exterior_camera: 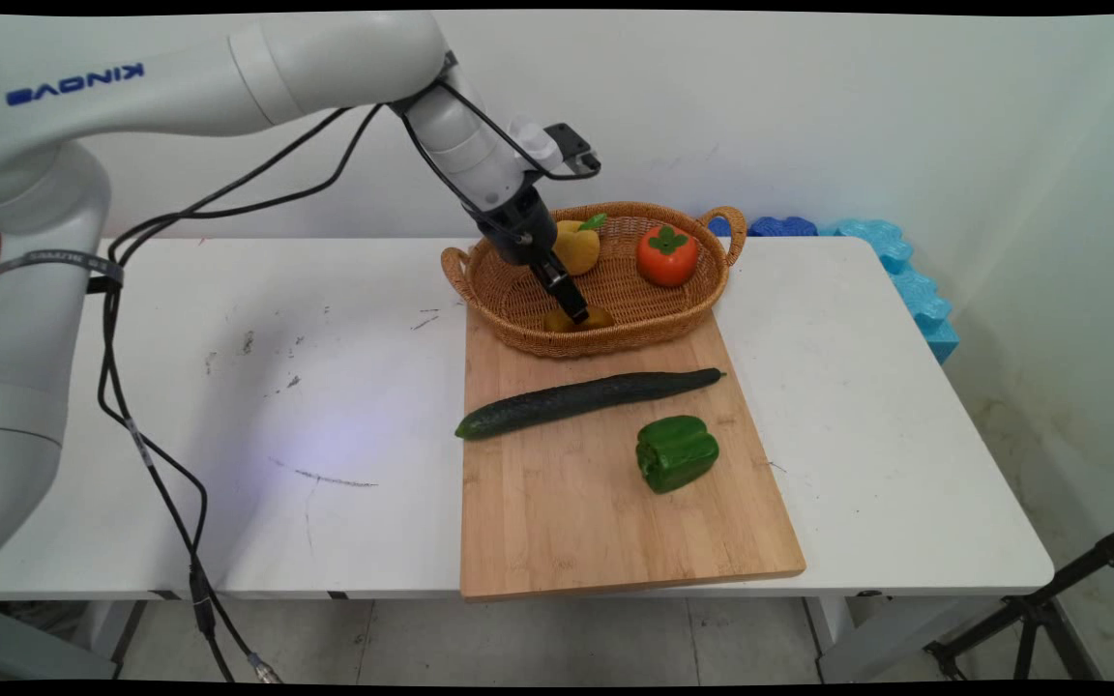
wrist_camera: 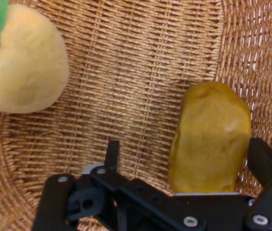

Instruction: Pick up the potato from the vegetable basket, then place the picked object on the cutting board

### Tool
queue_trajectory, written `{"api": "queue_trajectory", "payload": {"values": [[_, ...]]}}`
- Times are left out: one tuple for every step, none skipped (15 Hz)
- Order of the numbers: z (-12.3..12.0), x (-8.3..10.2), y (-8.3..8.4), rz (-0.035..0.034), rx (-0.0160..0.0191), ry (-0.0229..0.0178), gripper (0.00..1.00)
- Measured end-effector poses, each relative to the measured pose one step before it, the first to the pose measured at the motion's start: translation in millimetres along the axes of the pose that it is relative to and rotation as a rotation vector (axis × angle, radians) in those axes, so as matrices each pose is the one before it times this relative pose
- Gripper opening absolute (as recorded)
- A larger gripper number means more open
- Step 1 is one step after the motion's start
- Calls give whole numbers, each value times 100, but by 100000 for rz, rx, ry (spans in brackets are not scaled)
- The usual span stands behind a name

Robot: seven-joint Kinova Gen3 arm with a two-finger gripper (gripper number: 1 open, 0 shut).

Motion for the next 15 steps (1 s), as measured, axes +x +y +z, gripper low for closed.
{"api": "queue_trajectory", "payload": {"values": [[252,57,-67,-105,-529,-265,100],[344,86,-95,-159,-752,-328,100],[216,59,-55,-93,-487,-195,100],[297,88,-85,-122,-697,-212,100],[320,112,-102,-77,-707,-149,100],[277,156,-94,-69,-623,92,0],[156,73,-76,-19,-348,68,0],[133,81,-69,52,-308,68,0],[119,96,-61,149,-303,71,0],[58,51,-41,88,-164,39,0],[32,48,-55,166,-166,108,0],[-34,54,-4,197,-68,149,0],[-78,101,21,365,-72,278,0],[-153,74,31,313,98,319,0],[-340,143,89,546,229,639,0]]}}
